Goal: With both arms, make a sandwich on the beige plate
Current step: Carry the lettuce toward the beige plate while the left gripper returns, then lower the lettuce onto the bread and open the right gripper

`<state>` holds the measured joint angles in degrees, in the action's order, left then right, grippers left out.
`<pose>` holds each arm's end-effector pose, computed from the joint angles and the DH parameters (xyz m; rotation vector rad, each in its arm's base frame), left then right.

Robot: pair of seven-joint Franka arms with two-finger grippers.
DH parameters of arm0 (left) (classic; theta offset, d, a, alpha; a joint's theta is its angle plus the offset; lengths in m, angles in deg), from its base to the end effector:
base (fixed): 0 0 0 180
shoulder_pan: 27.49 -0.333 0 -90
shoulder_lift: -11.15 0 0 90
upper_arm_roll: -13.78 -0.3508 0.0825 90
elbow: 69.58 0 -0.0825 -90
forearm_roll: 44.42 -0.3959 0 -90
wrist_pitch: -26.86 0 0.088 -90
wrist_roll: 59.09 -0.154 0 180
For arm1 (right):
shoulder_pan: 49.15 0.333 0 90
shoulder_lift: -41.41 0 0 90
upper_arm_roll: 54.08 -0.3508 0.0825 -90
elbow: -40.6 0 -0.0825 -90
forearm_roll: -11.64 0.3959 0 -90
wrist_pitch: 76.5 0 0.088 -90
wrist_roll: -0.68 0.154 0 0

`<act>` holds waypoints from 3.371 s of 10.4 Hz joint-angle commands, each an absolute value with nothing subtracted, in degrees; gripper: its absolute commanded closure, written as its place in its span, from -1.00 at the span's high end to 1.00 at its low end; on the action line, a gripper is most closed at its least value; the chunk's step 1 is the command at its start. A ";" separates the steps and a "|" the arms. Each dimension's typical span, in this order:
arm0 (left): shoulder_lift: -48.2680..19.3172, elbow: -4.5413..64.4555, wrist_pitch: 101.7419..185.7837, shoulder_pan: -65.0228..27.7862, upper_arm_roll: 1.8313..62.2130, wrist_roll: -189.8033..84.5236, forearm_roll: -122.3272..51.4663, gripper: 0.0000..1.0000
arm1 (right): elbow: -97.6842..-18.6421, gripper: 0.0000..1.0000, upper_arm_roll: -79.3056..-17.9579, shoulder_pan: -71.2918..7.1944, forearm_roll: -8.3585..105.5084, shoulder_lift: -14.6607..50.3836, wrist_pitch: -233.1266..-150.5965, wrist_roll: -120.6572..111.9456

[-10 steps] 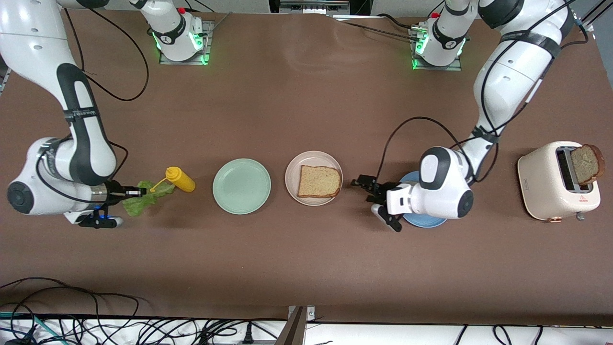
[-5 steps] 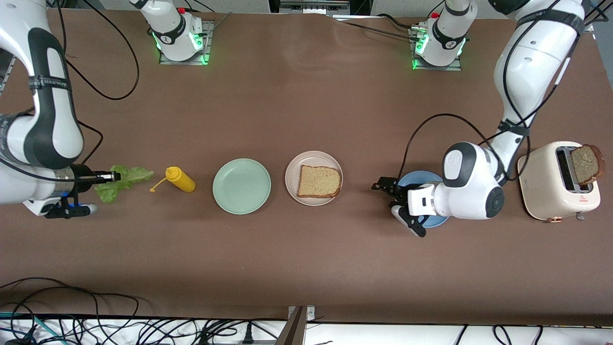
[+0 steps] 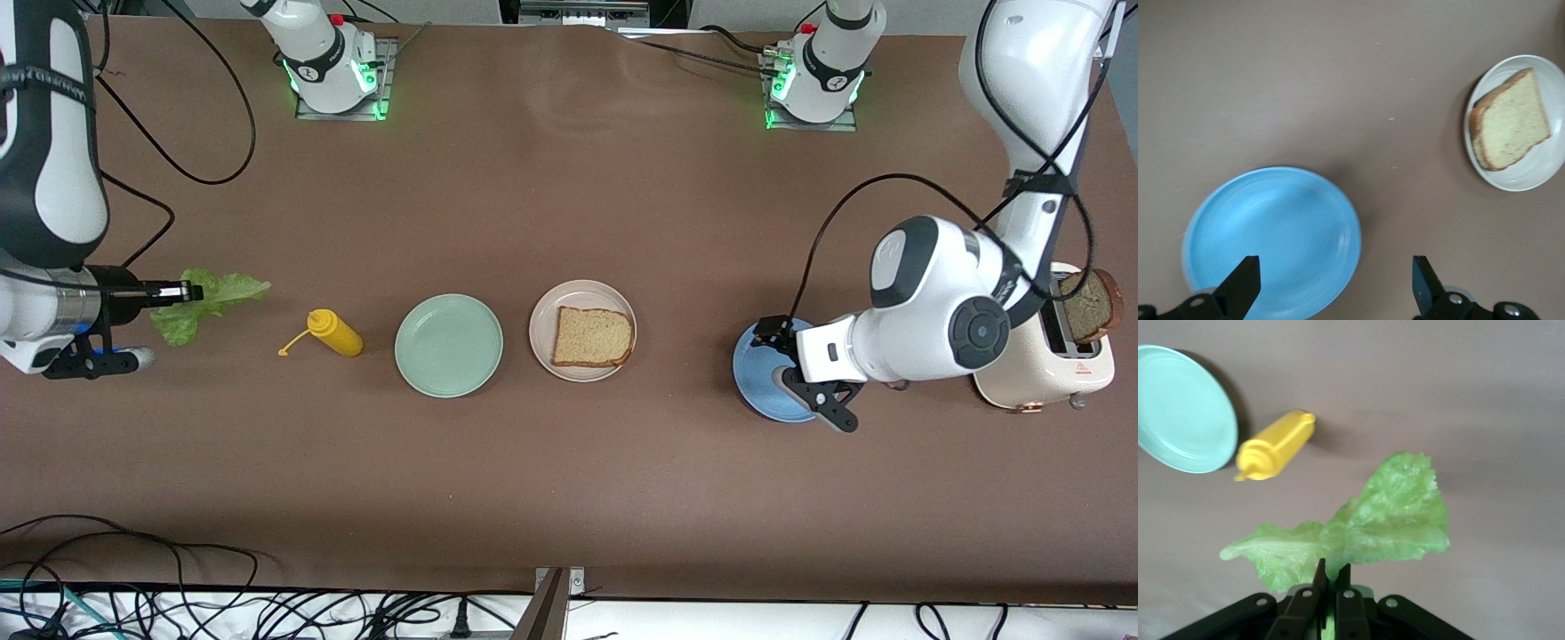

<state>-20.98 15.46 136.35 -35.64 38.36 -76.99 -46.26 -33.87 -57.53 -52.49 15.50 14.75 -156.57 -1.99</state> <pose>0.6962 -0.1547 0.3432 2.8269 -0.8161 -0.1212 0.6623 0.0054 0.4398 -2.9873 -0.0694 0.5507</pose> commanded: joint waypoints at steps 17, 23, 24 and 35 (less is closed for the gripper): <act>12.11 30.61 131.28 -28.72 19.15 -64.71 -45.39 1.00 | -33.23 -1.00 -75.44 -24.64 4.35 -2.42 -200.14 61.31; 11.59 29.65 130.57 -29.69 19.32 -65.15 -45.65 1.00 | -33.23 -1.00 -72.90 -19.89 3.65 -6.66 -205.88 63.25; 11.41 29.56 130.66 -29.78 19.32 -65.07 -45.57 1.00 | -33.23 -1.00 -71.76 -19.01 3.21 -7.01 -205.88 63.25; 10.62 28.07 130.57 -30.22 19.32 -64.98 -45.56 1.00 | -33.15 1.00 -71.39 -18.91 1.62 -5.44 -201.94 65.36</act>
<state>10.34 28.42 130.46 -29.92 19.34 -64.69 -46.46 -33.51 -71.61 -19.04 2.27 -6.77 -204.53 63.86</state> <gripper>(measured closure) 0.000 0.000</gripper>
